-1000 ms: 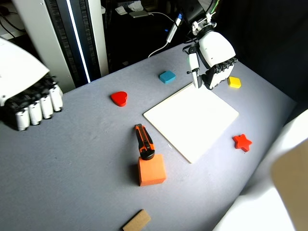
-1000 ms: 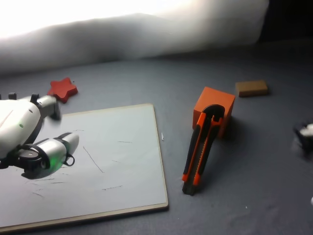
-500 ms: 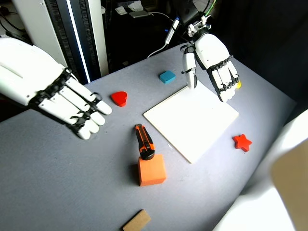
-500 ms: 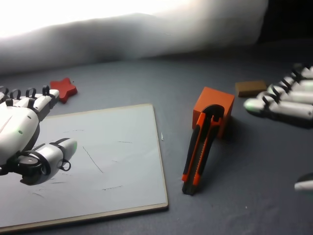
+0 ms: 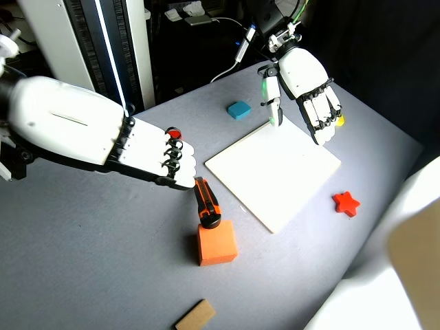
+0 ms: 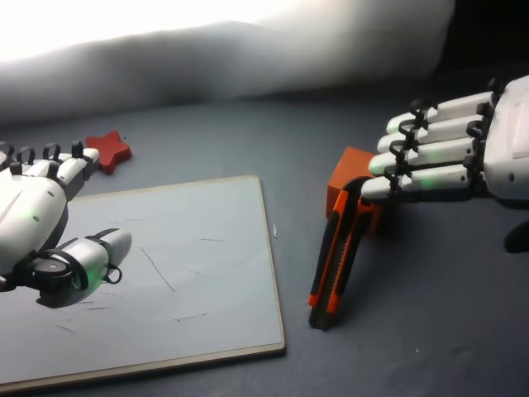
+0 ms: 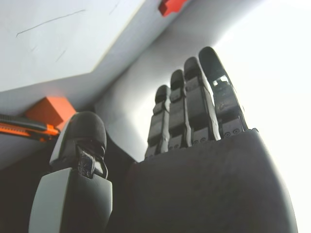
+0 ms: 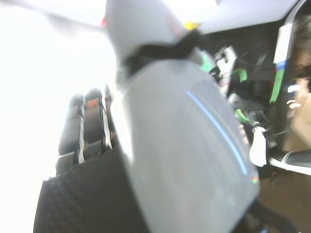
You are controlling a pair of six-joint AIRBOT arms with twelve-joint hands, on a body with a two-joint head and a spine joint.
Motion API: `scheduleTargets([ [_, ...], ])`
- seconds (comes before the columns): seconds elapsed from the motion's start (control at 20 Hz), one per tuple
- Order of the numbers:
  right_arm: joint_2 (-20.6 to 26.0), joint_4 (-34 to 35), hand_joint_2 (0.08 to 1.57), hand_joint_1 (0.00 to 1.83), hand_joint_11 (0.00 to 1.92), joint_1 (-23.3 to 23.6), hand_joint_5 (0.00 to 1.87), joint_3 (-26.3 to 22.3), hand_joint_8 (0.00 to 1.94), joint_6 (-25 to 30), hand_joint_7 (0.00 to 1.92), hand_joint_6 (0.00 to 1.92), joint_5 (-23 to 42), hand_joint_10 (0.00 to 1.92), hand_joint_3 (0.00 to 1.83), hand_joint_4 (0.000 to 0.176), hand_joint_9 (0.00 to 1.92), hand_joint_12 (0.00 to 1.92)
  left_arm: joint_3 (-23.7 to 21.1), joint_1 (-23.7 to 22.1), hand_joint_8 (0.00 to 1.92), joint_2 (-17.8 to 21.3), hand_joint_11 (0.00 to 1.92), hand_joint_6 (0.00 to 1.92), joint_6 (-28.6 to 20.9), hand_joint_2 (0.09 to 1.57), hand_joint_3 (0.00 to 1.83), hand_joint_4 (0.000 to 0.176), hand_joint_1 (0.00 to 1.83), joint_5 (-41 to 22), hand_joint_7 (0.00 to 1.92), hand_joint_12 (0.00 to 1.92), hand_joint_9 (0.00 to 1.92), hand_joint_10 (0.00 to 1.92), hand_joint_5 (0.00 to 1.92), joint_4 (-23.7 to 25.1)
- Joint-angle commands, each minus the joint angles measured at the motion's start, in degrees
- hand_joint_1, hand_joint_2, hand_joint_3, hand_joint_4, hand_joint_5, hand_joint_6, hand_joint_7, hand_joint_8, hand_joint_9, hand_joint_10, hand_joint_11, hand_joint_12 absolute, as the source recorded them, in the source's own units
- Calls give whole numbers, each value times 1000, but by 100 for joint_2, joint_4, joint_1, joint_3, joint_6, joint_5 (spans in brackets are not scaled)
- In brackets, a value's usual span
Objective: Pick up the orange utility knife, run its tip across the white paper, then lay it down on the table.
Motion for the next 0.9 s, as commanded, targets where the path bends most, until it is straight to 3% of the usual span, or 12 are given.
scheduleTargets([
  [0.0,-10,106,1075,1184,0,19,0,33,0,65,0,0,-217,0,0,0,0,0,3,-36,15,10,0,19,26,1366,0,29,187,-480,225,916,251,7,143,276],
  [0.2,-657,107,1069,1177,0,-256,0,345,0,173,0,0,-691,0,0,0,0,0,56,38,9,-23,0,7,22,1346,0,34,263,-458,217,892,262,8,130,227],
  [0.3,-923,107,1074,1172,0,-296,0,454,0,170,0,0,-826,0,0,0,0,0,57,54,6,-33,0,3,5,1341,0,26,295,-458,218,906,270,9,124,226],
  [0.4,-1176,107,1067,1165,0,-363,0,550,0,173,0,0,-948,0,0,0,0,0,58,41,0,-68,0,3,5,1335,0,28,285,-458,189,870,247,1,130,213],
  [0.5,-1370,106,1064,1172,0,-464,0,624,0,180,0,0,-1052,0,0,0,0,0,62,21,3,-102,0,0,5,1355,3,14,240,-459,195,852,246,4,116,175],
  [0.6,-1629,106,1077,1154,0,-588,0,746,0,204,0,0,-1273,0,0,0,0,0,73,-4,12,-133,0,12,6,1337,0,0,306,-459,238,835,268,11,149,170],
  [0.65,-1738,106,1078,1151,0,-636,0,804,0,233,0,0,-1366,0,0,0,0,0,74,-15,15,-138,0,15,6,1335,0,0,313,-459,248,832,270,11,158,170],
  [0.8,-2135,106,1067,1164,0,-715,0,1076,0,232,0,0,-1417,0,0,0,0,0,58,-41,0,-146,0,0,6,1363,5,0,251,-458,121,598,177,0,40,170],
  [0.85,-2245,106,1067,1164,0,-737,0,1165,0,232,0,0,-1432,0,0,0,0,0,51,-41,0,-147,0,0,6,1363,5,0,251,-458,121,598,177,0,40,170],
])
